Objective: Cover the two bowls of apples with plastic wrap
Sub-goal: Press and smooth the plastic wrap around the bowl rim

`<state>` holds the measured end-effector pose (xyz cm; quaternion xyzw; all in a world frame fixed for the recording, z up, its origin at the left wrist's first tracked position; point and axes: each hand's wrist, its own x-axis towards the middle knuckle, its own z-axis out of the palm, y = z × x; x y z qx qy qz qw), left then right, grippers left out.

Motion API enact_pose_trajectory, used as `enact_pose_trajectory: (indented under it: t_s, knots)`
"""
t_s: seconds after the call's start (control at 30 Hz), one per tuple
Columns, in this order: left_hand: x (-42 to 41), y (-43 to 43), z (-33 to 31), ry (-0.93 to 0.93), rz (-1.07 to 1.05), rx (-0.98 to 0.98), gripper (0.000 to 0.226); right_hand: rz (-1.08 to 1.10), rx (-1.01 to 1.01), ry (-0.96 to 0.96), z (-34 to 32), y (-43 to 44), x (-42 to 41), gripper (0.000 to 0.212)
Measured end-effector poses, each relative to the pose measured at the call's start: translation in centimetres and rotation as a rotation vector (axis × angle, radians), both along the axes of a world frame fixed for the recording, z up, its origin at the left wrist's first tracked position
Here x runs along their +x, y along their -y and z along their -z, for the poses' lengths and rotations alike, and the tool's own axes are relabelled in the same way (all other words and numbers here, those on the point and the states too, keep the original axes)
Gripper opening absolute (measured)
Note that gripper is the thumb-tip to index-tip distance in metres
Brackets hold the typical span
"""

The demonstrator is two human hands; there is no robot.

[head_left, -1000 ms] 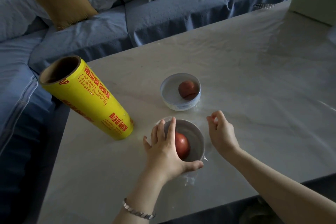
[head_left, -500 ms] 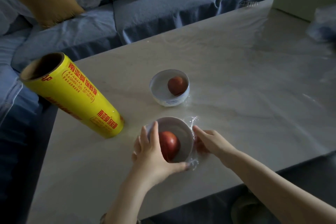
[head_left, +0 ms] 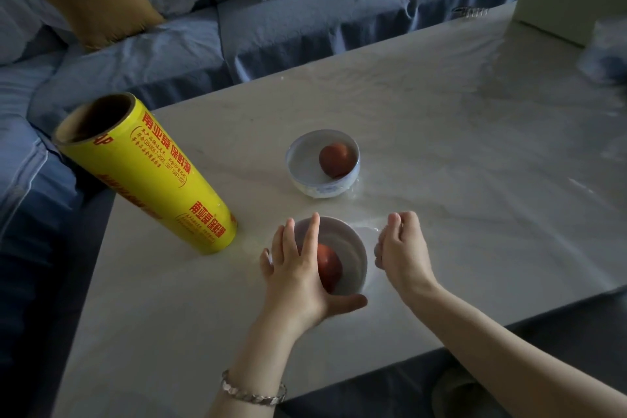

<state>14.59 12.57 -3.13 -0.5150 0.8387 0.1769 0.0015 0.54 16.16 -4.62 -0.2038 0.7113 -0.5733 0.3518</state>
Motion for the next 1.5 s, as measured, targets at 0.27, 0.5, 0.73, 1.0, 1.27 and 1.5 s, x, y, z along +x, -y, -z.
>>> enact_pose_trajectory:
  t_s: [0.27, 0.5, 0.73, 1.0, 1.27, 1.5]
  knots:
    - [0.1, 0.0, -0.2, -0.003, -0.018, 0.059, 0.133, 0.063, 0.101, -0.149, 2.7, -1.4, -1.7, 0.024]
    - [0.5, -0.3, -0.3, -0.076, -0.028, 0.085, 0.130, -0.068, 0.304, -0.208, 3.0, -0.7, -1.6, 0.019]
    - [2.7, 2.2, 1.1, -0.563, -0.691, 0.221, 0.070, -0.255, 0.315, -0.293, 1.6, -3.2, -1.9, 0.039]
    - [1.2, 2.0, 1.2, -0.745, -0.887, 0.373, 0.043, -0.401, 0.149, 0.497, 0.0, -3.5, 0.1, 0.033]
    - [0.3, -0.8, 0.8, -0.961, -0.911, 0.329, 0.041, -0.435, -0.049, 0.577, -0.5, -3.9, -1.1, 0.055]
    - [1.3, 0.3, -1.9, -0.887, -0.581, 0.412, 0.041, -0.363, -0.209, 0.331, -2.3, -5.7, -3.1, 0.043]
